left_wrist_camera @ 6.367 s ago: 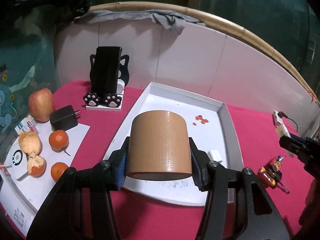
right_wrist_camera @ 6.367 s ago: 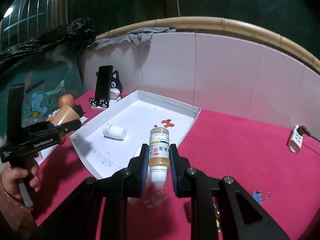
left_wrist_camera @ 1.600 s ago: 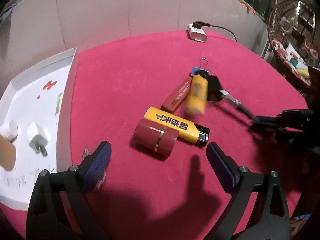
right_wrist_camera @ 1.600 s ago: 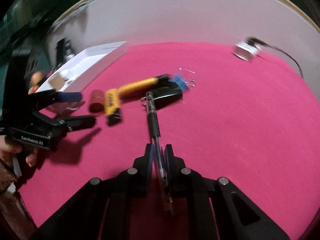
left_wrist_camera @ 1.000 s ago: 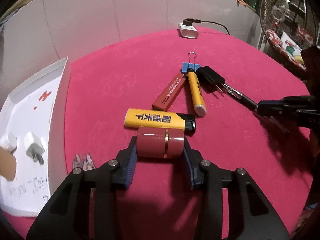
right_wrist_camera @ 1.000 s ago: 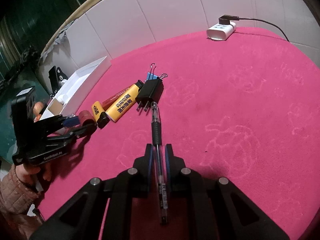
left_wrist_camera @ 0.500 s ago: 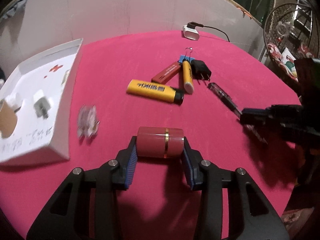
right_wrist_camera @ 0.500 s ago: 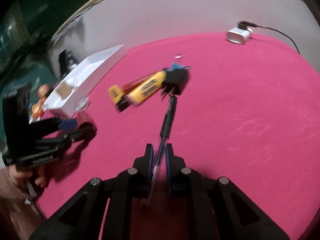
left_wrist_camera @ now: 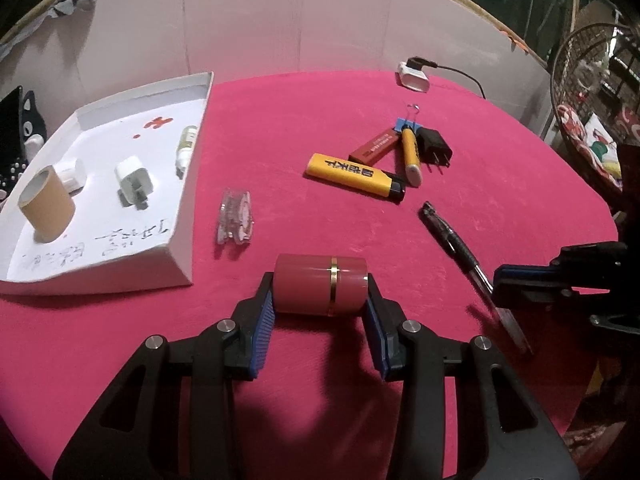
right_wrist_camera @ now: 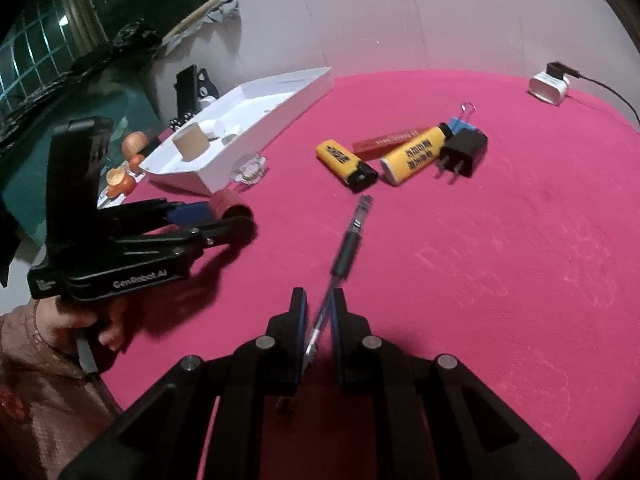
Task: Organize rigid objects
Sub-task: 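Carry the pen in the right tool while the left tool carries the red case to the tray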
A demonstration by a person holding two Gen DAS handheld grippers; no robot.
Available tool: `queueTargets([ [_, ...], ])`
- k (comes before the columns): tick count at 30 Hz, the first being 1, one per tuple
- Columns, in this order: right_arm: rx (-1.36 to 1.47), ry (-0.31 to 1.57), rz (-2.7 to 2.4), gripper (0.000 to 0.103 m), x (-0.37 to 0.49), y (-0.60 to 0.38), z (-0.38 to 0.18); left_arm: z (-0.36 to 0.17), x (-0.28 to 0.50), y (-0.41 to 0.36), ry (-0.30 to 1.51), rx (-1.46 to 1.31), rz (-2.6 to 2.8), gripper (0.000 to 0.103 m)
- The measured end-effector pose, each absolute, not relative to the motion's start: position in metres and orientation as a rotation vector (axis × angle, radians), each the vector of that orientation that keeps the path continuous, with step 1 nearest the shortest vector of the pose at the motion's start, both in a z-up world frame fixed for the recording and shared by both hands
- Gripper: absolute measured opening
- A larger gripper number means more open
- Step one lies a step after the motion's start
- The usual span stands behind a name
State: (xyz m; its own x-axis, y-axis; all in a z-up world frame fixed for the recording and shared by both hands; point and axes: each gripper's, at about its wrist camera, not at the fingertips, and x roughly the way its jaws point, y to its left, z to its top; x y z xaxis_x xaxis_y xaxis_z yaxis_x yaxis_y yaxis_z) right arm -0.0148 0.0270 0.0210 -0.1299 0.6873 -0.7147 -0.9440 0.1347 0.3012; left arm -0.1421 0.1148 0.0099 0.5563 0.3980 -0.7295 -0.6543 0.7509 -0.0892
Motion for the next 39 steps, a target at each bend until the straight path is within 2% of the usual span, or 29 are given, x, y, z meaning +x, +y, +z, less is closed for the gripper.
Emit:
queueTargets([
  [6,-0.39,0.875,1.413,0.01,-0.017,0.027,0.024,0.01,-0.148,0.117,0.741,-0.4,0.644,0.04],
  [10,-0.415,0.838,1.338,0.014,-0.015,0.029,0.023,0.01,-0.149,0.117,0.735,-0.403,0.642,0.04],
  [11,-0.436,0.821,1.32,0.019,-0.016,0.032,0.023,0.01,-0.149,0.117,0.733,-0.402,0.641,0.04],
  [12,-0.454,0.799,1.302,0.041,-0.018,0.036,0.024,0.01,-0.15,0.116,0.732,-0.403,0.641,0.04],
  [13,-0.458,0.78,1.288,0.071,-0.019,0.039,0.025,0.01,-0.15,0.116,0.731,-0.405,0.642,0.04],
  [14,-0.445,0.762,1.274,0.081,-0.019,0.041,0.027,0.01,-0.15,0.117,0.731,-0.407,0.644,0.04],
  [15,-0.43,0.751,1.267,0.083,-0.018,0.044,0.029,0.01,-0.15,0.117,0.73,-0.409,0.645,0.04],
  [23,-0.496,0.825,1.258,0.082,-0.02,0.075,0.01,0.011,-0.155,0.118,0.715,-0.428,0.653,0.04],
  [24,-0.503,0.828,1.257,0.076,-0.021,0.075,0.01,0.011,-0.156,0.119,0.715,-0.429,0.655,0.04],
  [25,-0.497,0.823,1.263,0.061,-0.021,0.074,0.012,0.011,-0.156,0.119,0.715,-0.432,0.655,0.04],
  [27,-0.507,0.822,1.272,0.042,-0.022,0.071,0.012,0.011,-0.156,0.119,0.711,-0.433,0.659,0.04],
  [28,-0.516,0.821,1.275,0.025,-0.022,0.07,0.012,0.012,-0.157,0.119,0.709,-0.431,0.662,0.04],
  [30,-0.517,0.825,1.291,0.01,-0.022,0.065,0.013,0.013,-0.158,0.119,0.701,-0.428,0.673,0.04],
  [39,-0.419,0.849,1.331,0.009,-0.026,0.048,0.022,0.018,-0.164,0.121,0.682,-0.425,0.717,0.04],
])
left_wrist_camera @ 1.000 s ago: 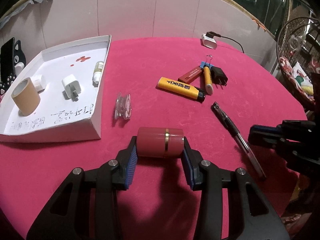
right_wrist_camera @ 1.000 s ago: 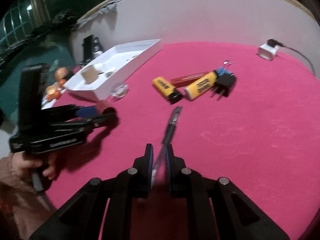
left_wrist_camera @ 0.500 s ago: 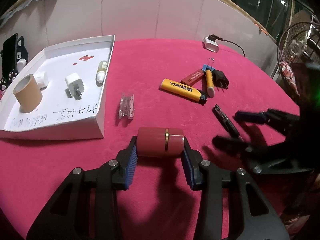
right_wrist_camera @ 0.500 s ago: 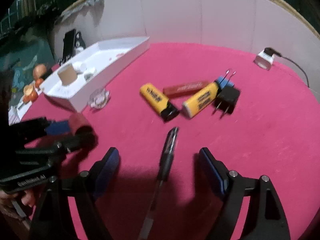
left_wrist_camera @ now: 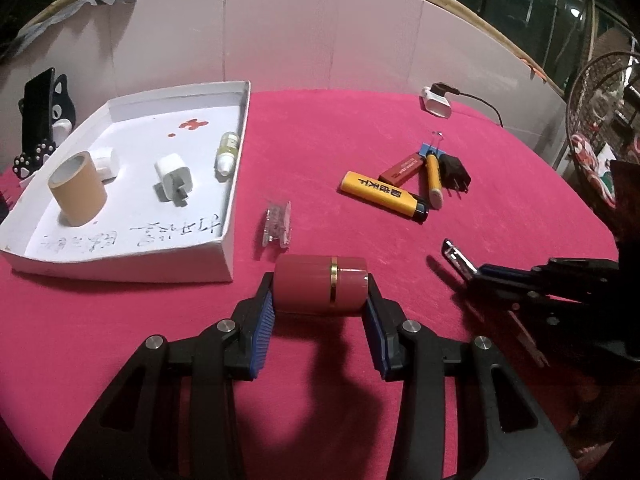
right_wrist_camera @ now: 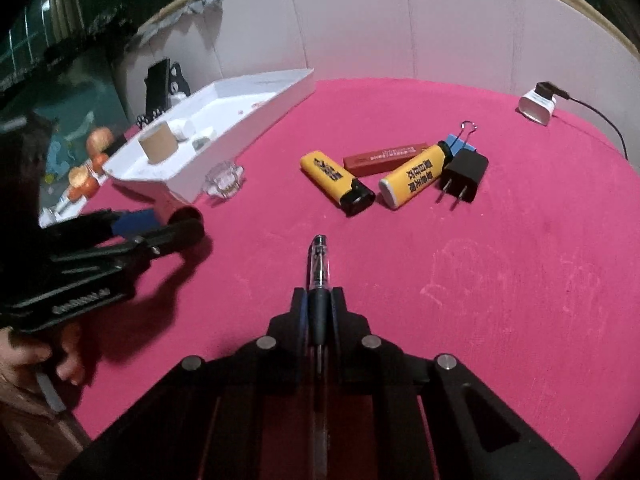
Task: Organize rigid objects
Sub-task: 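Carry the pen in the right tool while the left tool carries the red case to the tray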
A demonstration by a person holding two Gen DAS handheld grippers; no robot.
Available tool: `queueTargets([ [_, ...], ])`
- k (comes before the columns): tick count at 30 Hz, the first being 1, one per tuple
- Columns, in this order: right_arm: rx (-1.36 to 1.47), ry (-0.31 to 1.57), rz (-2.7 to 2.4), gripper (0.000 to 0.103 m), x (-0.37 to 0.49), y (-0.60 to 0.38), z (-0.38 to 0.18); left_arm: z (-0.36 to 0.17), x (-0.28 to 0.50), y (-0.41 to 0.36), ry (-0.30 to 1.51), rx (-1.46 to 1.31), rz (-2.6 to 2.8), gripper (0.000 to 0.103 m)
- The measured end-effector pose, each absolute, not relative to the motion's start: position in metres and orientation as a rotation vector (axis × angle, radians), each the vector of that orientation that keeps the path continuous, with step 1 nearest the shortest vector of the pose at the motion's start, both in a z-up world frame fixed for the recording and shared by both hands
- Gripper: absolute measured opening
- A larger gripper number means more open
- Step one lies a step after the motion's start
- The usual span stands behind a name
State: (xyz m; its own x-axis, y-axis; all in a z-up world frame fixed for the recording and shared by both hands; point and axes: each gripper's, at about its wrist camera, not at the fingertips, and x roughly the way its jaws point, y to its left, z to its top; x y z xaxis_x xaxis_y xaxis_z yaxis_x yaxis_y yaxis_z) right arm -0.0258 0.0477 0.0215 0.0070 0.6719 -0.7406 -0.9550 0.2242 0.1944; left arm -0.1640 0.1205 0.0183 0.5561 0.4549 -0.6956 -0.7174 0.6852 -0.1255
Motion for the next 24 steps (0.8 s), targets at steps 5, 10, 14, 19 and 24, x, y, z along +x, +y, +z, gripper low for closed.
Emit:
queueTargets([
  [5,-0.375,0.832,1.366,0.009,-0.029,0.047,0.036,0.02,-0.167,0.12,0.674,-0.422,0.73,0.04],
  [10,-0.356,0.821,1.384,0.009,-0.032,0.049,0.043,0.022,-0.169,0.12,0.668,-0.419,0.736,0.04],
  [14,-0.357,0.808,1.39,0.009,-0.035,0.052,0.046,0.023,-0.17,0.12,0.662,-0.419,0.741,0.04],
  [19,-0.349,0.794,1.399,0.009,-0.035,0.058,0.054,0.027,-0.174,0.122,0.649,-0.409,0.759,0.04],
  [24,-0.347,0.772,1.412,0.009,-0.037,0.066,0.063,0.034,-0.182,0.125,0.624,-0.4,0.788,0.04],
])
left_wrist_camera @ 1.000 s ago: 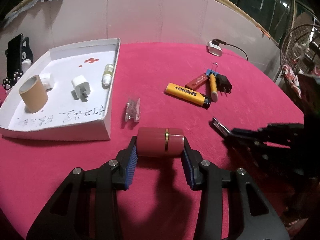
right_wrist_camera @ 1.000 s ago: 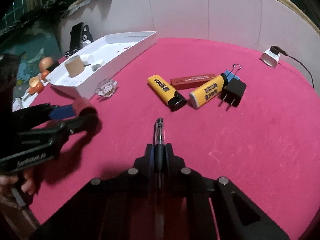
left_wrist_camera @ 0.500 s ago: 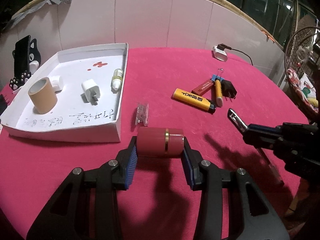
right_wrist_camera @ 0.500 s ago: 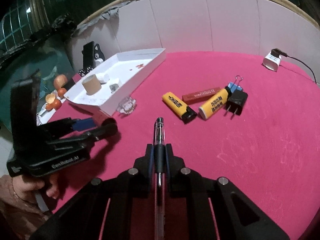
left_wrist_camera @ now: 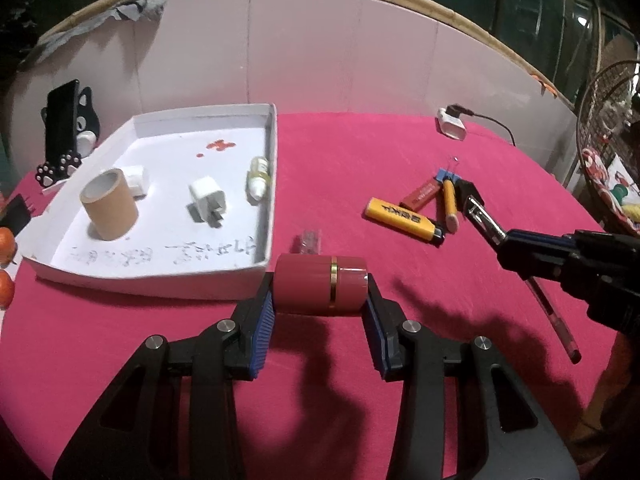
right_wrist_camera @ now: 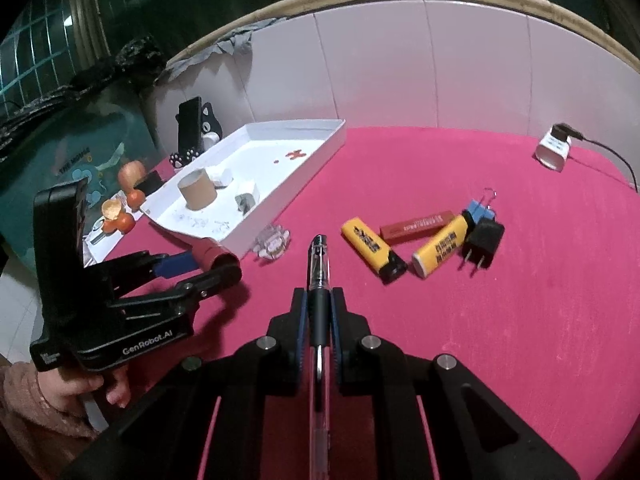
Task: Organize rigid objects
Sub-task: 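Carry the pen in the right tool while the left tool carries the red case to the tray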
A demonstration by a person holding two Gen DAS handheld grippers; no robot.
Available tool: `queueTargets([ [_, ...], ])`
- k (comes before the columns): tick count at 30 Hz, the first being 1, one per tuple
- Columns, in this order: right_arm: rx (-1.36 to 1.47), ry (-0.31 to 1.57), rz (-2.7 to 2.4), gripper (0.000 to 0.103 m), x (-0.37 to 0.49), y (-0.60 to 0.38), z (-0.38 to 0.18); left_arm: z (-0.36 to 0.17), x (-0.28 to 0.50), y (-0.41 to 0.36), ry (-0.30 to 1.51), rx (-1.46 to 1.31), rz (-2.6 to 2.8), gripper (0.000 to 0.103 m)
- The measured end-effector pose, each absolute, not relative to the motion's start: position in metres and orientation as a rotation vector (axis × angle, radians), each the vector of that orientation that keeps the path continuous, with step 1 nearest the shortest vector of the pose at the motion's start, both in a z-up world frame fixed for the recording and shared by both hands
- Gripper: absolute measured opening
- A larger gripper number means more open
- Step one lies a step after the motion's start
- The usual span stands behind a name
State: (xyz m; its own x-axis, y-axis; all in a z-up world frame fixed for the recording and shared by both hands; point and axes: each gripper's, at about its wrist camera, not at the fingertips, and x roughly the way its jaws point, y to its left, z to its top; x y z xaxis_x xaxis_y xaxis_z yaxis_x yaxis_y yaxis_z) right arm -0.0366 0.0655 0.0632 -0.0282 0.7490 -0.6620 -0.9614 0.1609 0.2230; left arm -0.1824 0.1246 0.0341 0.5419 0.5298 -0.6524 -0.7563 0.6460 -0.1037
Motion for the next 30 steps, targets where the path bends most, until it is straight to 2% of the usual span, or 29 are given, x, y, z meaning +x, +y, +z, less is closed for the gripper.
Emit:
queueTargets([
  [30,-0.395,0.731,1.468,0.009,-0.062,0.113,0.085,0.054,-0.229,0.147,0.55,-0.423,0.893,0.04],
])
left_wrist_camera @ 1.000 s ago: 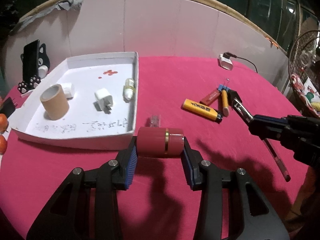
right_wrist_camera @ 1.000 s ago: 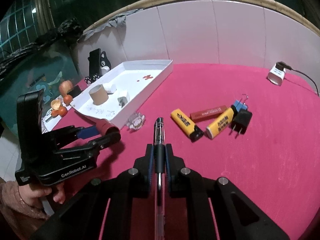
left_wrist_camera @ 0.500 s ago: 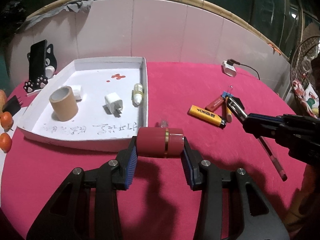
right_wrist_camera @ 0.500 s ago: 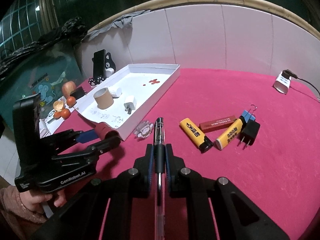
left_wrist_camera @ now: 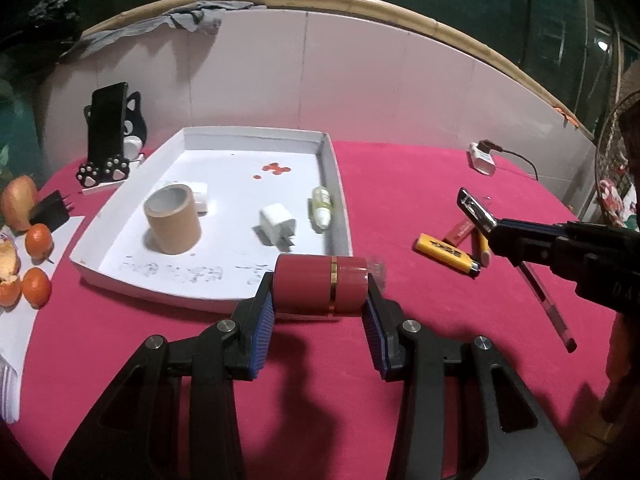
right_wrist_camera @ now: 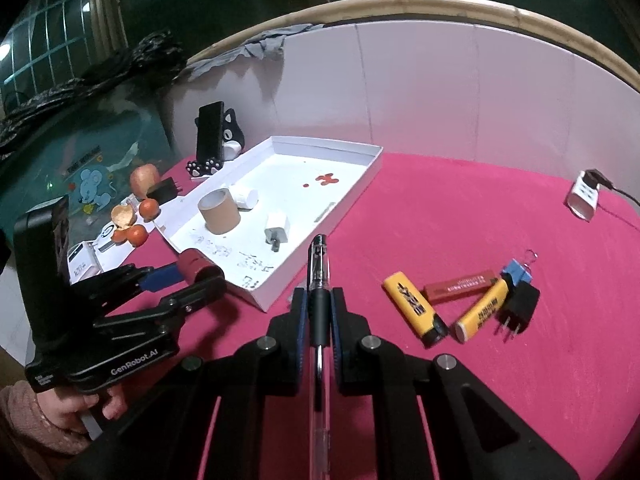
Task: Organize rigid objects
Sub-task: 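Carry the pen in the right tool while the left tool carries the red case to the tray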
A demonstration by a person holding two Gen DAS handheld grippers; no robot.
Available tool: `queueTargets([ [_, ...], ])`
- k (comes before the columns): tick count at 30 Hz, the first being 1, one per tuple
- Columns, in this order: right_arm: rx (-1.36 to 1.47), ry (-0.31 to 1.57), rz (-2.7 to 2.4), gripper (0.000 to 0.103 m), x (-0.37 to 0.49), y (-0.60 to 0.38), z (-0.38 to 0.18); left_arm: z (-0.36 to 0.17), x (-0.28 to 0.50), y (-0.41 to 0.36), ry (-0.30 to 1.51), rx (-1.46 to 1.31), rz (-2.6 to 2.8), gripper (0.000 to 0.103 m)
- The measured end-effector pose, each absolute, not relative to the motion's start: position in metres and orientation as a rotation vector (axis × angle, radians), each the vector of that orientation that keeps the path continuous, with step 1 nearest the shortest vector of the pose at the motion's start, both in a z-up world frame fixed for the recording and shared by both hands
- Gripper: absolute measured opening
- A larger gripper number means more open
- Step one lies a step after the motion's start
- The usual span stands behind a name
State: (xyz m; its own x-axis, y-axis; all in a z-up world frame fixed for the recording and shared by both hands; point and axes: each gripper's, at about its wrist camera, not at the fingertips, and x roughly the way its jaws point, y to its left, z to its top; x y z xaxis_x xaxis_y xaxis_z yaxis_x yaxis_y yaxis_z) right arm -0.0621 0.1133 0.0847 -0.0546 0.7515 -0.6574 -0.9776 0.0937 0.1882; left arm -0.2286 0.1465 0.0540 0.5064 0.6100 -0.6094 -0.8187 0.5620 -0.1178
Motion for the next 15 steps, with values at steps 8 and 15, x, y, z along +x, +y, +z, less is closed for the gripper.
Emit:
queueTargets([
  [8,-0.41,0.711,1.485,0.009,-0.072,0.128,0.089,0.059,-0.243,0.16,0.535,-0.428,0.927,0.04],
  [15,-0.425,0.7,1.494,0.009,-0.077,0.141,0.092,0.066,-0.261,0.179,0.52,-0.431,0.967,0.04],
])
